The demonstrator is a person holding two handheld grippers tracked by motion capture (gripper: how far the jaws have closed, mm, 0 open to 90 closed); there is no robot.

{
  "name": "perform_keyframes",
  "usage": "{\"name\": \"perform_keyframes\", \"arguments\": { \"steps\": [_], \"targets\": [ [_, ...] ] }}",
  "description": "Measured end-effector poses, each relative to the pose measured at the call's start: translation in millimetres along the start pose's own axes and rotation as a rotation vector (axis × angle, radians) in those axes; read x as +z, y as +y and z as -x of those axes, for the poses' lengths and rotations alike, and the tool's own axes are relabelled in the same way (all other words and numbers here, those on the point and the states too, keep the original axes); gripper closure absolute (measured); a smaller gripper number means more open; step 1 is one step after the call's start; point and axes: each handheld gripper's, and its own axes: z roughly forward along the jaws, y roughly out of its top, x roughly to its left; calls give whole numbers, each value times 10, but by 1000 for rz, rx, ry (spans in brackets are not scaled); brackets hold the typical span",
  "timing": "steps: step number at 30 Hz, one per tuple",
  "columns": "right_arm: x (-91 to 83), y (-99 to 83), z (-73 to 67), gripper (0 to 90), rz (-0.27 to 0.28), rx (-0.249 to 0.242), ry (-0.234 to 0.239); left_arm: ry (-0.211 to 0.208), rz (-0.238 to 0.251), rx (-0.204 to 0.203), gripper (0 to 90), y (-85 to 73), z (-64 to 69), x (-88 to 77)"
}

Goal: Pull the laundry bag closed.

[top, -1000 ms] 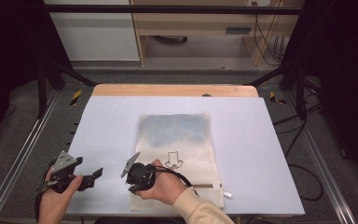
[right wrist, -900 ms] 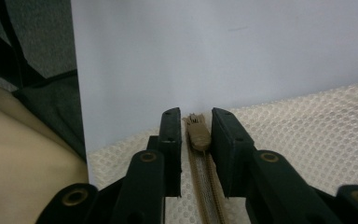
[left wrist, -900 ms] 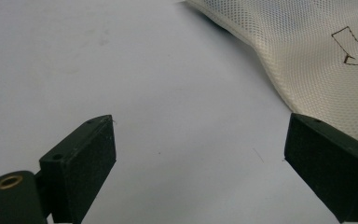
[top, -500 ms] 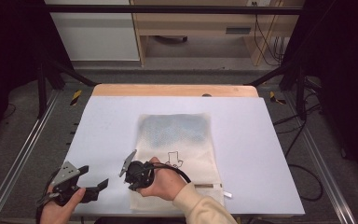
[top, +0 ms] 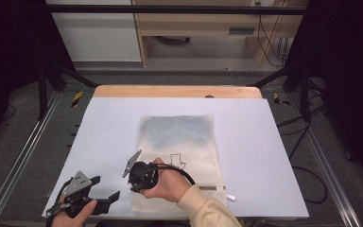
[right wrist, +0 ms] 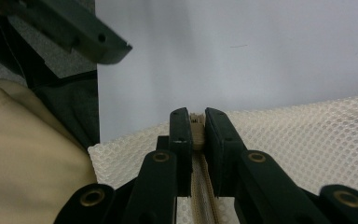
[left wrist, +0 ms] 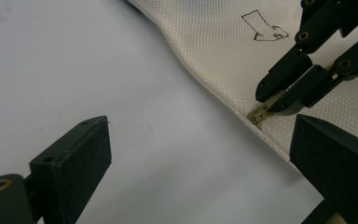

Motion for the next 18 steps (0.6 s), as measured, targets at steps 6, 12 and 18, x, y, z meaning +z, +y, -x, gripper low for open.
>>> {"name": "perform_keyframes", "arguments": {
  "steps": [6,12,18],
  "targets": [
    [-27,-4,12,816,20,-1,1,-15,-3,22,53,25,64,36],
    [-100,-12,39,816,55,7,-24,-23,-15,46,58,39,125,83],
    [-185,-3,42,817,77,-8,-41,-57,-40,55,131,39,191,162]
  ]
}}
